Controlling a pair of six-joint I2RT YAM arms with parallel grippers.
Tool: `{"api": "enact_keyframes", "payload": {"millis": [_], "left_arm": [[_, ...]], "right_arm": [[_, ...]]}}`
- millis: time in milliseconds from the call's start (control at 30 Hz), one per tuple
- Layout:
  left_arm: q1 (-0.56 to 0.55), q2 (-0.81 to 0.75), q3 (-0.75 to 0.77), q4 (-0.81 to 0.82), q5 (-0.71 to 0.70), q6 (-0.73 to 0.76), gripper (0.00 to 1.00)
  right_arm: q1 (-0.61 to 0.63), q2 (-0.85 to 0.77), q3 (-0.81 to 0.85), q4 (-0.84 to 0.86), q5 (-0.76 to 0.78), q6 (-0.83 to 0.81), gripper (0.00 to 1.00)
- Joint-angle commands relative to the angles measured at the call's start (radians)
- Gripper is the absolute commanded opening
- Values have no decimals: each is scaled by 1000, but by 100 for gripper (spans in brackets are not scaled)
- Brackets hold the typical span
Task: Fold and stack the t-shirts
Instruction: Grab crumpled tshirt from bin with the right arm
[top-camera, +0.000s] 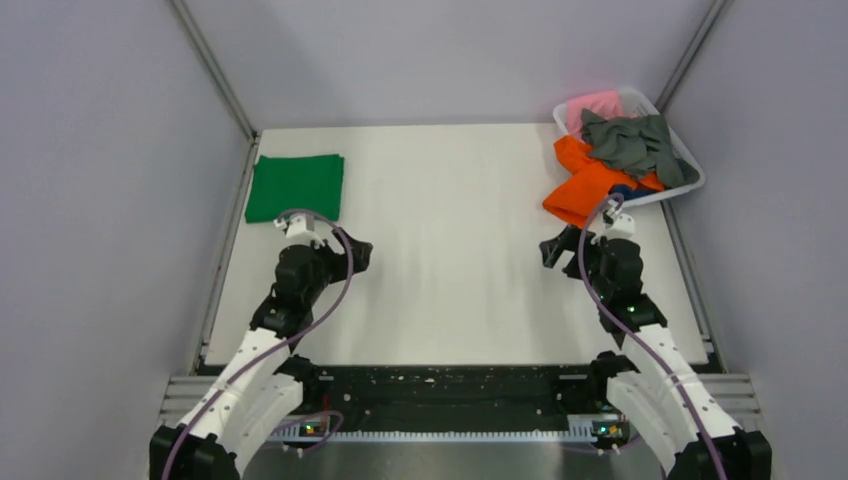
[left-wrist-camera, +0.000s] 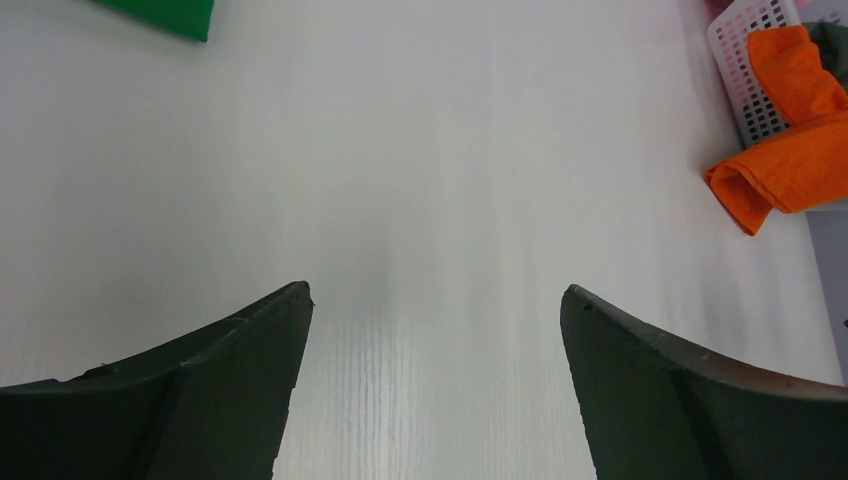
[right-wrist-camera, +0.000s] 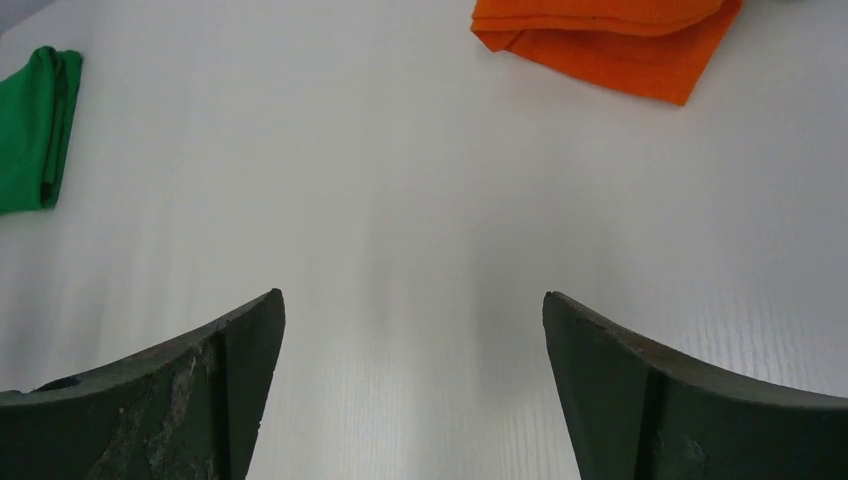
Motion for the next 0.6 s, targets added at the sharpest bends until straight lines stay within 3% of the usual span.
{"api": "enact_keyframes", "payload": {"millis": [0,200,367,567], "left_arm": [[-2,-45,21,-7,-50,7,99],[-2,-55,19,-11,-53,5,99],[-2,-34,22,-8,-57,7,99],[-2,1,22,3,-52,7,99]], "right_arm": [[-7,-43,62,12,93,10,99],[-6,-3,210,-45,296,-23,99],[-6,251,475,-184,411,-40,99],[-10,583,730,-350,365,-81,99]]}}
